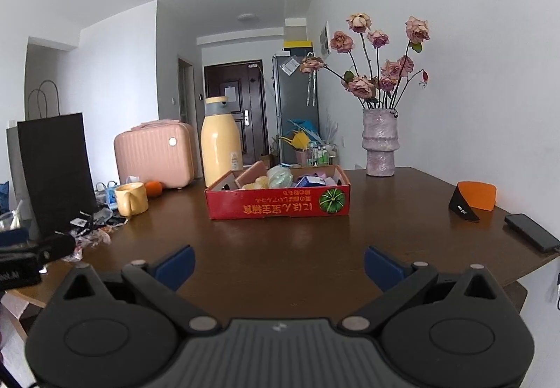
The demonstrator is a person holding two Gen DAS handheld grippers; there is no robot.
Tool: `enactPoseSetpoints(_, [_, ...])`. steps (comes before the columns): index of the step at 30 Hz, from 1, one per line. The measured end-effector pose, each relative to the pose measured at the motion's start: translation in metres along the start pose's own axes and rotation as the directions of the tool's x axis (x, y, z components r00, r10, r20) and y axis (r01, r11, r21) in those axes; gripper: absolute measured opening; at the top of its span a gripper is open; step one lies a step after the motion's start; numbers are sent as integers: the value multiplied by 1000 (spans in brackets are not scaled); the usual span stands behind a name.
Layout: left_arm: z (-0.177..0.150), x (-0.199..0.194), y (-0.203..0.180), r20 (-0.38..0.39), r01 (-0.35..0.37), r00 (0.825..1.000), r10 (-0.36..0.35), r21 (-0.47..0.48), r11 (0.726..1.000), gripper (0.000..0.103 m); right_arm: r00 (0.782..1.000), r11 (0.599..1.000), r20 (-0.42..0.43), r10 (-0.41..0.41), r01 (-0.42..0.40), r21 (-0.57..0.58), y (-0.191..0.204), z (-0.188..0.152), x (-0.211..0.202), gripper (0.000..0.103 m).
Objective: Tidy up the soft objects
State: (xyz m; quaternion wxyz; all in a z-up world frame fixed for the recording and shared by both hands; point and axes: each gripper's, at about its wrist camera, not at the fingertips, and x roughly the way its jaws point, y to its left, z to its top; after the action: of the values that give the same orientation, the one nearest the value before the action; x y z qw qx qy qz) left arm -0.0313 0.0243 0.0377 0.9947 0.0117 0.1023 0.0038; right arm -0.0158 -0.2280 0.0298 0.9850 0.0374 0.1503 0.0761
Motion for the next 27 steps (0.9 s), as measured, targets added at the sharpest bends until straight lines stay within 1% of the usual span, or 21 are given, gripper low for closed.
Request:
enactPoseSetpoints(4, [2,-1,-2,11,6,1000,-6,2,1000,103,1000,1000,-20,15,-15,9,-2,0,4,103])
enactPoseSetpoints(10, [2,-2,-1,11,8,1000,-8,-5,1000,103,998,999,-33,47,-48,-16,6,-2,7,103])
enactPoseSetpoints(12, [2,-2,-1,13,10,1000,-10,-3,1000,103,998,999,-31,47,-47,-13,6,-3,8,103])
enactPoseSetpoints(16, [2,-4,-3,17,15,1000,-15,8,1000,103,998,999,-52,48,-48,4,2,-4,11,103])
enactPoseSetpoints(20, [2,-4,-3,17,18,1000,-18,11,1000,103,999,1000,-28,25,-25,9,0,-3,8,103])
enactPoseSetpoints(27, [2,-3,-3,14,20,1000,-20,12,1000,103,999,999,-36,35,-34,16,-3,-5,9,103])
